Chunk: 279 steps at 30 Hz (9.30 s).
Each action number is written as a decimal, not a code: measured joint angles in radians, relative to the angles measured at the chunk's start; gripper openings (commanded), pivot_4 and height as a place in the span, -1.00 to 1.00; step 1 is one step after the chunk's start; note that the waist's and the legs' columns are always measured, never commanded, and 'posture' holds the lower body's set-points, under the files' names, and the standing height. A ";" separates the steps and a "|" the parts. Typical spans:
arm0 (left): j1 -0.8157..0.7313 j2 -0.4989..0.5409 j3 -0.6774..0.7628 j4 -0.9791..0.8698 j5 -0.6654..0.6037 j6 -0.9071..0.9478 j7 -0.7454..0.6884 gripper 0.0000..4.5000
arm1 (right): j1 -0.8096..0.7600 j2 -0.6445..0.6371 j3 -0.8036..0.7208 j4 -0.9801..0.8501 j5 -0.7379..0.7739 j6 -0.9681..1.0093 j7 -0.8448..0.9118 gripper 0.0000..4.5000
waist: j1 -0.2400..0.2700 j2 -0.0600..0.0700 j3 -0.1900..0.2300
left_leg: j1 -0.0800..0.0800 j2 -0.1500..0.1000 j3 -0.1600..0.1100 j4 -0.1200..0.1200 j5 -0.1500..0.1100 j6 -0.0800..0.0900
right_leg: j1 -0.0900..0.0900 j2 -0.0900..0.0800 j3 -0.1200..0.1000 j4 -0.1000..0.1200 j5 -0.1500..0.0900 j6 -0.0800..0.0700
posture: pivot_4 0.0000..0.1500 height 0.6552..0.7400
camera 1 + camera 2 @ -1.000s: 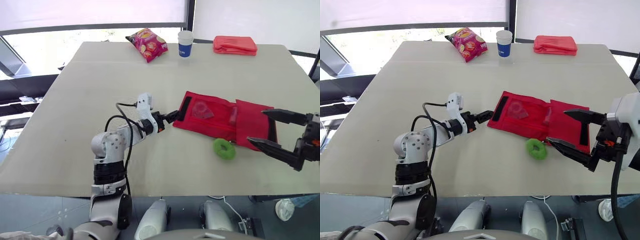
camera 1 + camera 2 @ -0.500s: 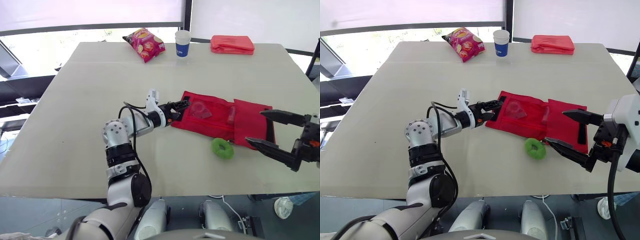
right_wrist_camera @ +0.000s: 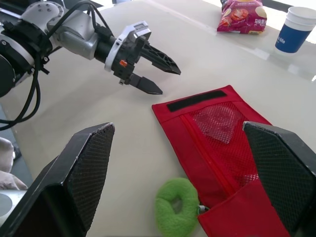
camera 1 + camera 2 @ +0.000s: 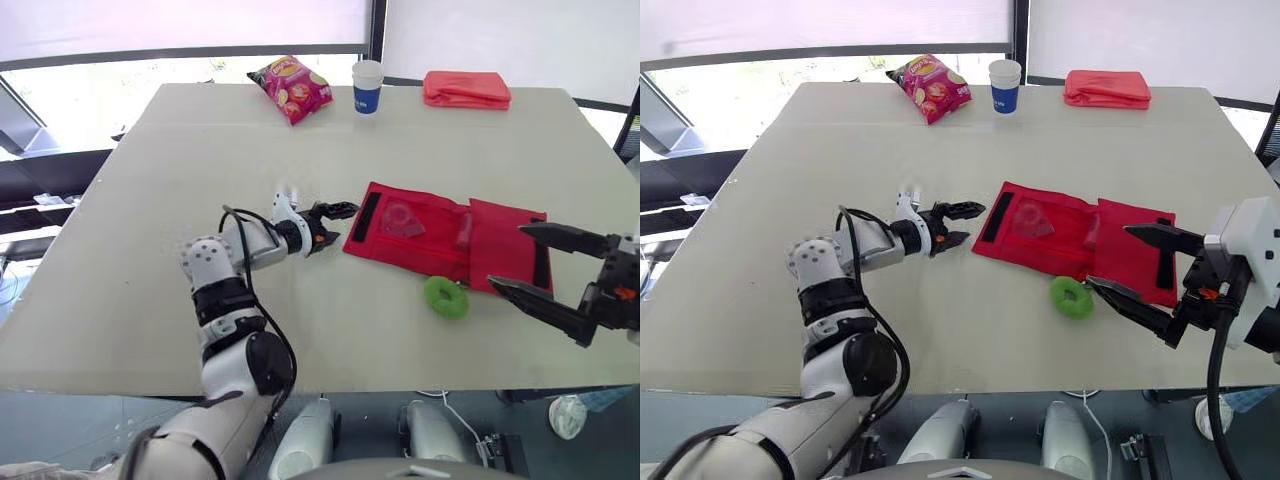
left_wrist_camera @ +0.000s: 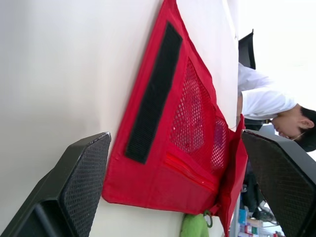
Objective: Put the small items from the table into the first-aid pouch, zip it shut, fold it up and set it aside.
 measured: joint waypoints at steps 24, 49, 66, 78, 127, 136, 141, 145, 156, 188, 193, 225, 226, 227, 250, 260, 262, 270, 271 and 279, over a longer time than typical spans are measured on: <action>-0.140 0.018 -0.054 0.257 0.166 0.083 -0.149 1.00 | 0.083 0.061 0.057 -0.076 -0.056 -0.072 -0.059 0.97 | 0.000 0.000 0.000 | 0.000 -0.001 -0.001 0.000 0.000 0.000 | 0.000 0.000 0.000 0.000 0.000 0.000 | 1.00 1.00; -0.187 0.014 -0.085 0.285 0.291 0.105 -0.238 1.00 | 0.105 0.070 0.074 -0.096 -0.064 -0.102 -0.105 0.97 | 0.005 0.000 -0.001 | 0.000 -0.001 -0.001 0.000 0.000 0.000 | 0.000 -0.001 0.000 0.001 0.000 0.000 | 1.00 1.00; -0.118 0.074 -0.572 0.234 0.449 -0.313 -0.668 1.00 | 0.103 0.044 0.073 -0.092 -0.032 -0.102 -0.103 0.97 | 0.001 0.000 -0.001 | 0.001 -0.001 0.001 0.000 0.000 -0.001 | 0.001 -0.001 0.000 0.001 0.000 0.000 | 1.00 1.00; -0.304 0.033 -0.693 0.658 0.677 -0.783 -0.858 1.00 | 0.101 0.017 0.053 -0.084 -0.006 -0.099 -0.104 0.97 | 0.001 0.000 -0.001 | 0.000 -0.001 0.001 0.001 0.000 0.000 | 0.001 -0.001 -0.001 0.001 0.000 0.000 | 1.00 1.00; 0.178 0.283 -0.280 0.045 0.361 -0.256 -0.832 0.03 | -0.071 -0.017 0.185 0.084 -0.130 -0.111 0.076 1.00 | -0.022 0.000 -0.002 | 0.000 0.001 -0.001 0.001 0.000 0.000 | -0.002 0.000 0.000 0.003 0.000 0.000 | 1.00 1.00; 0.399 0.109 -0.101 -0.263 0.170 -0.117 -0.678 0.33 | -0.100 -0.017 0.213 0.095 -0.132 -0.099 0.098 1.00 | -0.017 0.000 -0.002 | 0.000 0.004 -0.001 0.001 0.000 0.000 | -0.001 -0.001 0.000 0.002 0.000 0.000 | 1.00 1.00; 0.473 0.018 -0.068 -0.394 0.104 -0.101 -0.578 0.33 | -0.126 -0.018 0.215 0.105 -0.131 -0.088 0.110 1.00 | -0.012 0.000 -0.002 | 0.000 0.003 0.000 0.001 0.000 0.000 | -0.001 -0.001 0.001 0.002 0.000 0.000 | 1.00 1.00; 0.512 -0.096 -0.066 -0.475 0.069 -0.146 -0.481 0.33 | -0.139 -0.021 0.217 0.106 -0.129 -0.072 0.115 1.00 | 0.001 0.000 -0.002 | 0.000 0.003 0.000 0.001 0.000 0.000 | -0.001 -0.001 0.001 0.002 0.000 0.000 | 1.00 1.00; 0.583 -0.195 -0.190 -0.573 0.057 -0.286 -0.335 -0.24 | -0.162 -0.037 0.217 0.118 -0.110 -0.048 0.113 1.00 | 0.003 0.000 -0.002 | 0.000 0.001 0.001 0.001 0.000 0.000 | 0.000 -0.001 0.001 0.001 0.000 0.000 | 1.00 1.00; 0.272 0.529 -0.423 -0.246 0.096 -0.367 -0.897 -1.00 | -0.741 0.426 1.055 0.842 -0.954 -0.419 0.093 -0.98 | -0.028 0.002 -0.003 | -0.001 0.000 -0.001 -0.002 0.001 -0.001 | -0.006 -0.001 -0.001 0.001 0.000 0.000 | 1.00 1.00; 0.196 0.445 -0.468 -0.302 0.089 -0.317 -0.853 -1.00 | -0.802 0.492 1.138 1.015 -1.126 -0.529 0.102 -0.98 | -0.034 0.002 -0.003 | 0.000 0.000 -0.001 -0.001 0.001 -0.001 | -0.006 -0.002 -0.001 0.002 0.000 0.000 | 1.00 1.00; 0.062 0.164 -0.987 -0.145 0.539 -0.606 -0.961 -0.69 | -0.248 0.416 0.757 0.160 -1.103 -0.129 0.094 -0.88 | -0.026 0.006 -0.011 | -0.001 0.000 -0.001 -0.002 0.001 -0.001 | -0.005 -0.001 0.000 0.002 0.000 0.000 | 1.00 1.00; 0.062 0.166 -0.993 -0.154 0.546 -0.610 -0.985 -0.54 | -0.220 0.427 0.667 0.085 -1.049 -0.065 0.089 -0.74 | -0.025 0.006 -0.011 | -0.001 0.000 -0.001 -0.002 0.001 -0.001 | -0.005 -0.001 0.000 0.002 0.000 0.000 | 1.00 1.00; 0.062 0.166 -0.993 -0.156 0.546 -0.610 -0.989 -0.38 | -0.217 0.427 0.651 0.075 -1.042 -0.057 0.089 -0.62 | -0.025 0.006 -0.011 | -0.001 0.000 -0.001 -0.002 0.001 -0.001 | -0.005 -0.001 -0.001 0.002 0.000 0.000 | 1.00 1.00; 0.165 0.212 -1.004 -0.201 0.624 -0.830 -1.219 0.51 | -0.738 0.763 0.635 0.731 -0.878 0.029 -0.249 -0.99 | -0.031 0.007 -0.010 | -0.002 0.000 0.000 -0.003 0.001 -0.001 | -0.007 -0.001 0.000 0.003 0.000 -0.001 | 1.00 1.00; 0.266 0.205 -0.892 -0.334 0.588 -0.801 -1.132 0.51 | -0.665 0.904 0.766 1.077 -1.098 -0.445 -0.381 -0.99 | -0.066 0.009 -0.014 | 0.003 0.001 0.000 -0.004 0.001 -0.002 | -0.007 0.000 0.001 0.006 0.000 -0.001 | 1.00 1.00; 0.287 0.219 -0.871 -0.369 0.578 -0.797 -1.126 0.51 | -0.667 0.907 0.762 1.100 -1.095 -0.475 -0.369 -0.89 | -0.070 0.010 -0.015 | 0.003 0.001 0.000 -0.004 0.001 -0.002 | -0.007 0.000 0.001 0.006 0.000 -0.001 | 1.00 1.00; 0.467 0.370 -0.697 -0.551 0.463 -0.891 -1.216 0.87 | -0.645 0.779 0.592 0.761 -0.745 -0.074 -0.226 0.65 | -0.078 0.013 -0.013 | -0.001 0.003 0.000 -0.006 0.001 -0.002 | -0.013 0.000 0.004 0.006 0.000 -0.001 | 1.00 1.00; 0.486 0.401 -0.675 -0.564 0.448 -0.891 -1.238 0.99 | -0.649 0.749 0.559 0.711 -0.696 -0.008 -0.223 0.80 | -0.075 0.013 -0.013 | -0.001 0.003 0.000 -0.006 0.001 -0.002 | -0.013 0.000 0.004 0.006 0.000 -0.001 | 1.00 1.00; 0.655 0.586 -0.518 -0.636 0.313 -0.896 -1.420 1.00 | -0.767 0.547 0.523 0.805 -0.481 0.412 -0.102 0.96 | -0.052 0.013 -0.012 | -0.001 0.001 0.001 -0.006 0.001 -0.001 | -0.011 0.000 0.003 0.003 0.001 -0.002 | 1.00 1.00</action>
